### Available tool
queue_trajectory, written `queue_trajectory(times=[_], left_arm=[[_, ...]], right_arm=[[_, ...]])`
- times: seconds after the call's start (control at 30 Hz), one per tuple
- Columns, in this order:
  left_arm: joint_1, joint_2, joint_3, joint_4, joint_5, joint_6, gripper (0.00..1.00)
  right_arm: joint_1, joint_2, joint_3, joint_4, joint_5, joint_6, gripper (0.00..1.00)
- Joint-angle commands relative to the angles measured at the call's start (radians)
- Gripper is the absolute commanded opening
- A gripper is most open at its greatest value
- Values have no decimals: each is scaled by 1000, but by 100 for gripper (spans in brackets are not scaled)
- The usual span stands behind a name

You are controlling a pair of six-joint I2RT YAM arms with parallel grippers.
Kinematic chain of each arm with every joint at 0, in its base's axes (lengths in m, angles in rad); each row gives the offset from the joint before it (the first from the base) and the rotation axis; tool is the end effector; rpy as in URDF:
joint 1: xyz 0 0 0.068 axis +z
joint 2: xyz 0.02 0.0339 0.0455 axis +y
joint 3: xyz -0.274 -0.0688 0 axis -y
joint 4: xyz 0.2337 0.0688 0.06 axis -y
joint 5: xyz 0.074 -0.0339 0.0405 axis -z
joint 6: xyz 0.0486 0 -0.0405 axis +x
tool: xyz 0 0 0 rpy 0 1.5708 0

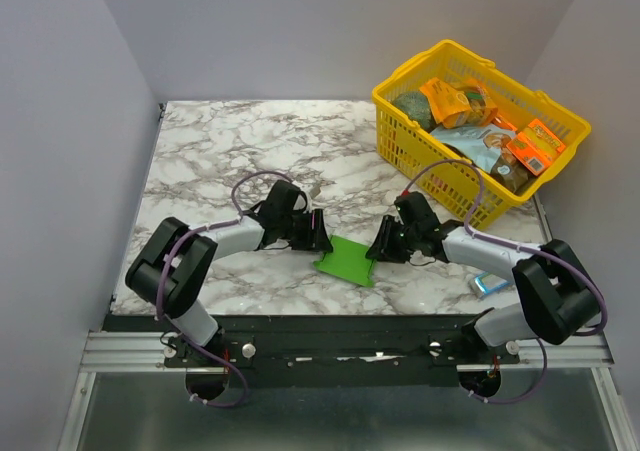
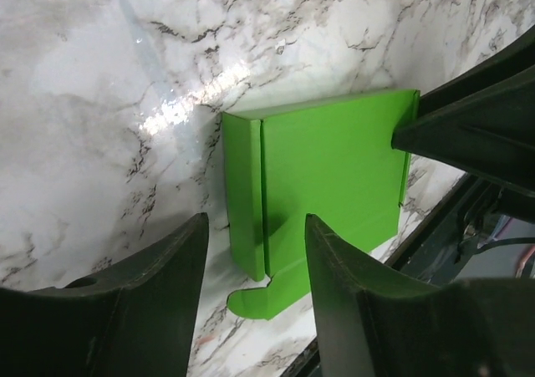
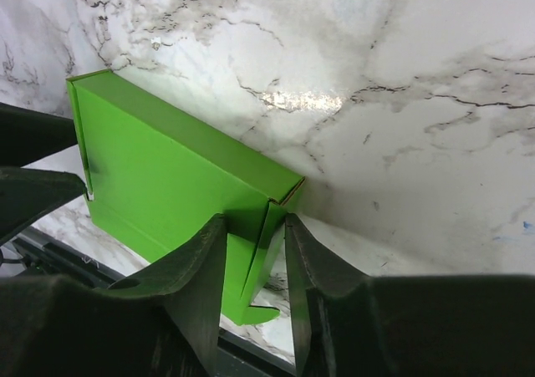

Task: Fold the paper box

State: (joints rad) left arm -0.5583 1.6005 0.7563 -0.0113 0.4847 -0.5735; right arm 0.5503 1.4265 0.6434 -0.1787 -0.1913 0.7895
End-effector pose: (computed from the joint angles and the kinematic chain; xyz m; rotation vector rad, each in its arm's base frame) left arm 0.2467 -0.1808 0.1642 0.2195 2.5907 -1.0590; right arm 0.2152 0.1429 0.1625 0.2402 2.6778 0.7265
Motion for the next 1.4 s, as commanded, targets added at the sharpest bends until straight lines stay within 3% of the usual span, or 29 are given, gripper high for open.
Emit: queue_trajectory(times=[0.0,0.03,0.07,0.17,0.33,0.4,0.43,0.53,0.8,1.1,1.37], left_arm=[[-11,42,-6,83,41,21,53],[-12,48,-6,83,34,27,47],[-18,52,-6,85,25,34,44],[-29,58,-5,76,-11,58,40],[-48,64,-2,71,-34,95,36],[-51,65,3,71,-37,109,34],[-54,67,3,71,-37,113,34],[-54,70,5,70,-44,123,33],[-54,70,0,65,-47,127,33],[-54,84,26,50,-51,141,32],[-51,85,37,39,-47,147,31]], right_arm=[[-3,-18,-18,-47,59,-47,49],[-3,-29,-13,-51,61,-67,54],[-3,-40,-10,-56,61,-82,66],[-1,-93,4,-58,55,-173,75],[20,-121,64,-48,-2,-424,80],[57,-112,116,-59,-16,-496,97],[75,-107,134,-65,-8,-563,100],[144,-78,191,-93,71,-677,100],[233,14,225,-111,113,-843,100],[304,137,321,-205,135,-862,100],[358,210,374,-252,246,-823,100]])
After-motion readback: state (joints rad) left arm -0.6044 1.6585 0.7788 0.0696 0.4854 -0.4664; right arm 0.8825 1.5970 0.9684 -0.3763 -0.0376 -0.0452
